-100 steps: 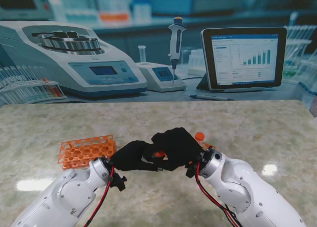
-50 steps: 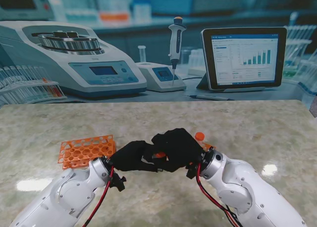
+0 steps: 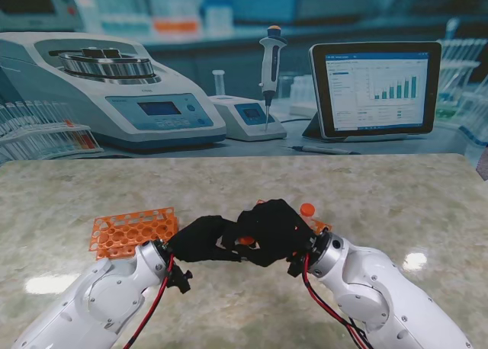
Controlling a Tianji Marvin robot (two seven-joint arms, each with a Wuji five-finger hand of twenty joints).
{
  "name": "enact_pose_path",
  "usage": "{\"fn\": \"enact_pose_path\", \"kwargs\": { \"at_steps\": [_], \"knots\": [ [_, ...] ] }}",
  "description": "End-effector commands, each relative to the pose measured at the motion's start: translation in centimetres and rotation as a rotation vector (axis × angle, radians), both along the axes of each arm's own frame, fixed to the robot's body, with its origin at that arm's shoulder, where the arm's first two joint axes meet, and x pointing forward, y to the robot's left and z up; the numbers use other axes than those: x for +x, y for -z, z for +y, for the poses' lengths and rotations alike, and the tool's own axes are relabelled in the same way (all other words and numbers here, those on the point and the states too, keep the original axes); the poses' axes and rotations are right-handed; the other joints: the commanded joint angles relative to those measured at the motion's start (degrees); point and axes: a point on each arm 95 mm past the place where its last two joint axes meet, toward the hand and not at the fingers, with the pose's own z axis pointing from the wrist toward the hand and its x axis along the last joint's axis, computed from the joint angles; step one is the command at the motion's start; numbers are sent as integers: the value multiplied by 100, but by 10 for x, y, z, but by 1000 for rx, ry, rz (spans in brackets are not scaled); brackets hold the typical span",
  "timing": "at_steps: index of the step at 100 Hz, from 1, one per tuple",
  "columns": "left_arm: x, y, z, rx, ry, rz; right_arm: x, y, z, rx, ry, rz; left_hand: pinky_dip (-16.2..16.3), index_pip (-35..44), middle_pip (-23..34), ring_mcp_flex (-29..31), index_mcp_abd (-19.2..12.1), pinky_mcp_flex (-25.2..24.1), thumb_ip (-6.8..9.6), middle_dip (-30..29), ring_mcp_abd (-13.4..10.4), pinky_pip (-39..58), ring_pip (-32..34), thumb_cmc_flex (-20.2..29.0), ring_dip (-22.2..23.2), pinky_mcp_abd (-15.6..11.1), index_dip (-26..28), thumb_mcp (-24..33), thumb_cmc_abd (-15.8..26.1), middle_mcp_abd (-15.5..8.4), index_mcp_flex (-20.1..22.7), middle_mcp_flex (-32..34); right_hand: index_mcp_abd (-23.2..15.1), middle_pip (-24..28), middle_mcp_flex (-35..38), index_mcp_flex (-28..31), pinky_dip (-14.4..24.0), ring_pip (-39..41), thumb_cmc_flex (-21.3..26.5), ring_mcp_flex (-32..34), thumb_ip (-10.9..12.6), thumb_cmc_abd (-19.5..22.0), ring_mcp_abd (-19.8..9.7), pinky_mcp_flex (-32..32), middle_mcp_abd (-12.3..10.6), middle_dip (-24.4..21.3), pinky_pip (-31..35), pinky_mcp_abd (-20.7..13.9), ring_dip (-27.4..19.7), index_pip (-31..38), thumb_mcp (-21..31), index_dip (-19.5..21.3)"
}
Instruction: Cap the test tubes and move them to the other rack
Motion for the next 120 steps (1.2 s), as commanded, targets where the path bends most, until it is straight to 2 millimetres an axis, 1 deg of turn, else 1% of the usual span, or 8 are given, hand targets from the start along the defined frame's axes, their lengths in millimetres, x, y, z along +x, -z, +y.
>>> {"fn": "enact_pose_path", "kwargs": {
  "at_steps": [1, 7, 23, 38, 44, 54, 68, 120],
  "knots": [
    [-1, -4, -2, -16, 3, -9, 1, 8, 2, -15, 3, 26, 442, 255, 332, -55, -443, 141, -88, 382, -70, 561, 516, 545, 525, -164, 163, 54, 543, -1, 17, 48, -203, 384, 744, 580, 121, 108, 1037, -182, 958, 679, -162, 98, -1370, -102, 189, -17, 51, 913, 1491, 246],
    [0, -4, -3, -28, 2, -11, 3, 9, 3, -19, 6, 34, 741, 477, 625, -82, -452, 336, -89, 783, -36, 1070, 1099, 825, 1024, -257, 196, 47, 713, 65, 34, 127, -191, 360, 710, 541, 111, 70, 1039, -182, 913, 699, -147, 93, -1355, -118, 160, -19, 35, 879, 1465, 231],
    [0, -4, -4, -47, 0, -21, 8, 13, 5, -23, 14, 54, 1235, 701, 1284, -107, -300, 809, -92, 1541, -40, 2053, 2471, 1146, 1817, -624, 315, 37, 908, 216, 19, 204, -82, 211, 565, 405, 68, -138, 1067, -188, 618, 711, -63, 59, -1265, -276, 26, -43, -48, 704, 1376, 109],
    [-1, -5, -5, -62, 3, -34, 11, 15, 6, -38, 13, 62, 1444, 782, 1681, -91, -172, 1072, -109, 1940, -51, 2460, 3260, 1395, 2166, -820, 470, 48, 1028, 244, -35, 184, 47, 5, 371, 202, 15, -501, 1063, -207, 424, 686, -50, -17, -1206, -499, -176, -64, -155, 492, 1181, -59],
    [-1, -5, -6, -64, 7, -36, 12, 16, 6, -49, 14, 64, 1471, 801, 1729, -92, -144, 1110, -115, 1986, -38, 2483, 3375, 1463, 2211, -823, 504, 52, 1048, 262, -42, 184, 68, -58, 304, 128, 20, -637, 1035, -213, 330, 590, -71, -73, -1195, -566, -232, -62, -181, 415, 1121, -127],
    [-1, -5, -7, -72, 11, -37, 13, 17, 5, -69, 18, 62, 1482, 831, 1777, -84, -142, 1166, -121, 2034, -15, 2473, 3463, 1553, 2239, -839, 550, 60, 1068, 267, -33, 193, -5, -223, 167, -153, 81, -988, 1076, -226, -51, 216, -73, -232, -1173, -737, -393, -21, -182, 492, 793, -615],
    [-2, -6, -8, -87, 11, -46, 14, 19, 5, -103, 24, 56, 1466, 865, 1795, -79, -165, 1192, -133, 2061, -14, 2400, 3489, 1637, 2229, -838, 594, 57, 1052, 272, 4, 217, -165, -490, -19, -805, 259, -1603, 814, -278, -293, 36, 53, -578, -1142, -871, -669, 137, -81, 1313, 22, -1512],
    [-5, -7, -11, -138, 25, -49, 20, 24, 9, -129, 23, 70, 1426, 898, 1769, -41, -165, 1245, -118, 2077, -43, 2111, 3405, 1732, 2123, -863, 620, 66, 994, 290, 50, 247, -68, -774, -168, -964, 8, -2309, 1035, -539, -291, 13, 180, -959, -1143, -1070, -1039, 194, -305, 1265, -97, -1671]
  ]
}}
